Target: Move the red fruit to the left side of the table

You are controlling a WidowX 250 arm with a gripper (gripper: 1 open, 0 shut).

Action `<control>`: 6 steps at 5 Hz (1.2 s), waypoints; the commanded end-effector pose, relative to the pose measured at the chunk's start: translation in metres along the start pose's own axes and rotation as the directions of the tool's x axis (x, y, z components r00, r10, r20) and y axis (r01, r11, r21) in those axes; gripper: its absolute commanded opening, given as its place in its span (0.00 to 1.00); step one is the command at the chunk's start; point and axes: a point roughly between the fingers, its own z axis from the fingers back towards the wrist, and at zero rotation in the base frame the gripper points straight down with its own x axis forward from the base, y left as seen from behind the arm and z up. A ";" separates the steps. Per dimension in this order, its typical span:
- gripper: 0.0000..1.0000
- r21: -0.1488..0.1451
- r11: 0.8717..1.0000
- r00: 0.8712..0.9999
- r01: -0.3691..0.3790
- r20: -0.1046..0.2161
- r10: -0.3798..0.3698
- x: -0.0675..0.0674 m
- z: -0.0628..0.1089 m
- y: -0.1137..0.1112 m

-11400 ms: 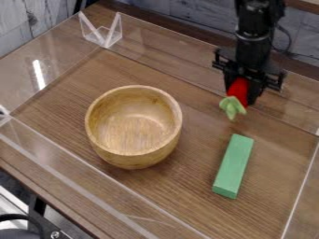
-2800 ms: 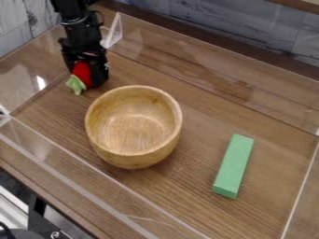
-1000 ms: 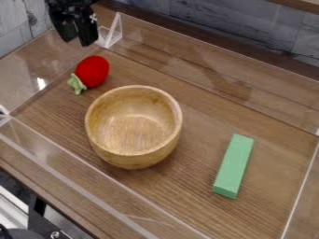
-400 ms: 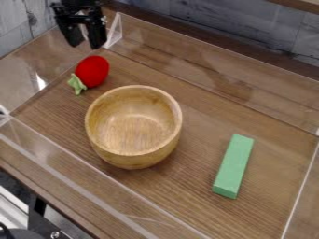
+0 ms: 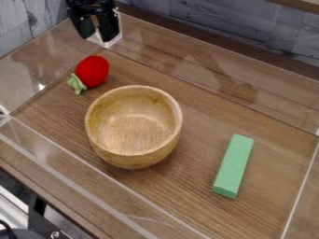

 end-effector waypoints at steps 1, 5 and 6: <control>1.00 0.053 0.996 0.996 0.069 0.047 -0.072 -0.001 0.032 -0.009; 1.00 0.057 0.985 0.987 0.162 -0.011 -0.162 -0.002 0.049 -0.036; 1.00 0.058 0.993 0.995 0.100 -0.005 -0.100 -0.009 0.050 -0.036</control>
